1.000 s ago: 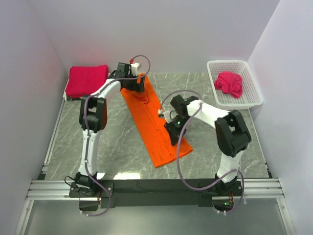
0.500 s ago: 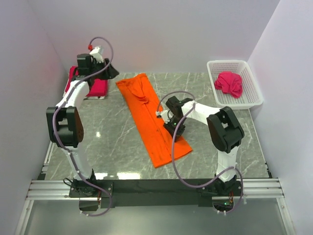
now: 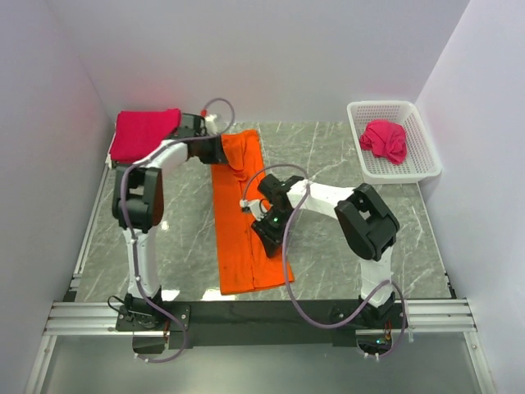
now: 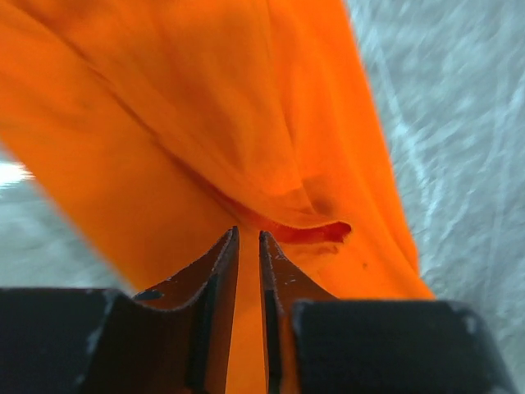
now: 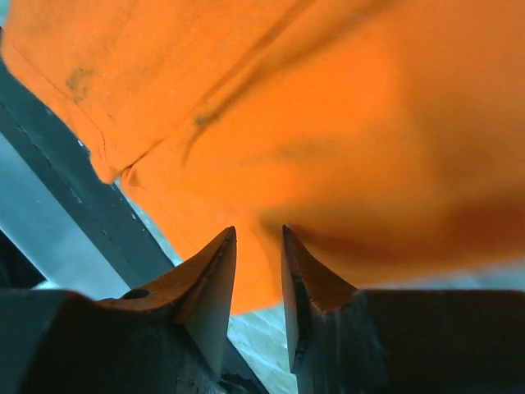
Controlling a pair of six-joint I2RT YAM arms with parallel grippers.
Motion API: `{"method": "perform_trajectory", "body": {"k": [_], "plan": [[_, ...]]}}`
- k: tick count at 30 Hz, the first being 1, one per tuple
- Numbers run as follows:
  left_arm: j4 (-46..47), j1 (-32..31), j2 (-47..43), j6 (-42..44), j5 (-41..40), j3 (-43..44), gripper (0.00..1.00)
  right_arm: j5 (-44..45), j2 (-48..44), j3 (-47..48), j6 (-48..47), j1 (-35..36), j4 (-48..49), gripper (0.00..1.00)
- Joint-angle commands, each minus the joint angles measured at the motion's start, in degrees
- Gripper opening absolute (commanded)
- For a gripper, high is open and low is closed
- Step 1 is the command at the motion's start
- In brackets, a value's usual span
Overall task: Fold and stack the t-shirts
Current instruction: Fold the tshirt
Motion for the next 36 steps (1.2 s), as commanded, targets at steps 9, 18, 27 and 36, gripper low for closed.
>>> {"method": "perform_trajectory", "body": {"k": [9, 18, 27, 36], "plan": [[-3.42, -4.17, 11.83, 0.19, -7.01, 8.96, 0.19, -0.85, -8.8, 2.58, 1.43, -13.35, -1.55, 0.4], [-8.0, -3.29, 28.0, -0.51, -7.45, 35.23, 0.22, 2.49, -5.81, 7.32, 0.2, -18.38, -3.13, 0.4], [8.77, 0.22, 13.97, -2.8, 5.53, 26.04, 0.65, 6.97, -9.93, 9.18, -1.29, -18.03, -1.91, 0.41], [16.01, 8.56, -25.49, 9.23, 17.65, -7.0, 0.99, 20.75, -23.99, -5.58, -8.76, -4.17, 7.04, 0.52]]}}
